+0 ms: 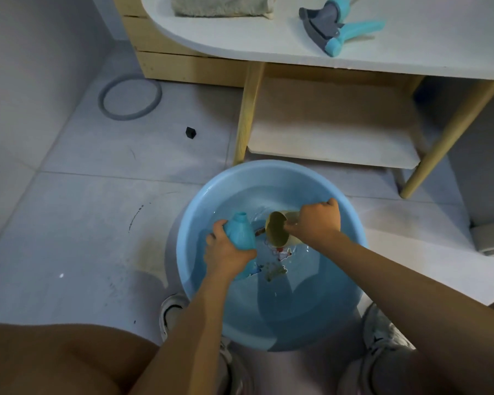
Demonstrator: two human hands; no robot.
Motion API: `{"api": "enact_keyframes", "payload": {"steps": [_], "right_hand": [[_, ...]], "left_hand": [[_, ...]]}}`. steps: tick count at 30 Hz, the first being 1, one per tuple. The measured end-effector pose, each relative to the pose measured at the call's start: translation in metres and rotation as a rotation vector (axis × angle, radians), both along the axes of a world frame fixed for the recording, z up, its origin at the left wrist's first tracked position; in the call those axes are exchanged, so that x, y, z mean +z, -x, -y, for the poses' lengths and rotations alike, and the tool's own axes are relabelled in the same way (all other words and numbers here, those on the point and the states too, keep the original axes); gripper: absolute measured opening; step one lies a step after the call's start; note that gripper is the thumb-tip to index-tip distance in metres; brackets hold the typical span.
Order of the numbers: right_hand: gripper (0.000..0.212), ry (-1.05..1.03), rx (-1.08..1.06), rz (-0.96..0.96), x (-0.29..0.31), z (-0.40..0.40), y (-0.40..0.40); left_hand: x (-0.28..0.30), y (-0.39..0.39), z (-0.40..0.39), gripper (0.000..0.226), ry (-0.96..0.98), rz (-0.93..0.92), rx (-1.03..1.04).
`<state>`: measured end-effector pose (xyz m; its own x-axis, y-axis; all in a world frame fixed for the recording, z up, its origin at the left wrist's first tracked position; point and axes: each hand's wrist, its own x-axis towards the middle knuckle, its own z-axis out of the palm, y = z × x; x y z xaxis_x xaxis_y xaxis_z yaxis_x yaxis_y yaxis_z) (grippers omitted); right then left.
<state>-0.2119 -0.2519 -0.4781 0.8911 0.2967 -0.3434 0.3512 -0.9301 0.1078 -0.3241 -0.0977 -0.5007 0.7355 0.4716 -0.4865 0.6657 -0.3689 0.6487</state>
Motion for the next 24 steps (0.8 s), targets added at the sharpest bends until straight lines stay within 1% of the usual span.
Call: {"api": "enact_keyframes", "payload": {"steps": [3, 5, 8, 13, 16, 19, 21, 24], "right_hand": [[0.047, 0.052, 0.127, 0.081, -0.004, -0.001, 0.004], [0.045, 0.060, 0.170, 0.104, -0.006, -0.002, 0.004], [0.043, 0.072, 0.188, 0.083, -0.011, -0.004, 0.003], [0.045, 0.117, 0.218, 0.064, -0.024, -0.005, 0.001], [0.045, 0.171, 0.228, 0.034, -0.038, -0.005, 0.003], [0.051, 0.166, 0.266, 0.033, -0.041, -0.009, 0.008], [0.053, 0.126, 0.225, 0.006, -0.037, -0.010, 0.005], [0.051, 0.038, 0.015, -0.089, -0.030, -0.003, -0.004]], "left_hand": [[-0.006, 0.002, 0.001, 0.085, -0.011, -0.015, -0.010], [-0.009, 0.002, 0.001, 0.084, -0.027, -0.023, 0.003], [-0.013, 0.000, -0.001, 0.087, -0.037, -0.027, 0.031], [-0.017, -0.002, -0.001, 0.089, 0.051, 0.026, 0.084], [-0.018, -0.002, -0.002, 0.090, 0.025, 0.037, 0.105], [-0.019, -0.001, -0.004, 0.092, -0.021, 0.039, 0.105], [-0.018, -0.001, -0.005, 0.093, -0.032, 0.055, 0.112], [-0.017, 0.000, -0.005, 0.094, -0.035, 0.088, 0.131]]}}
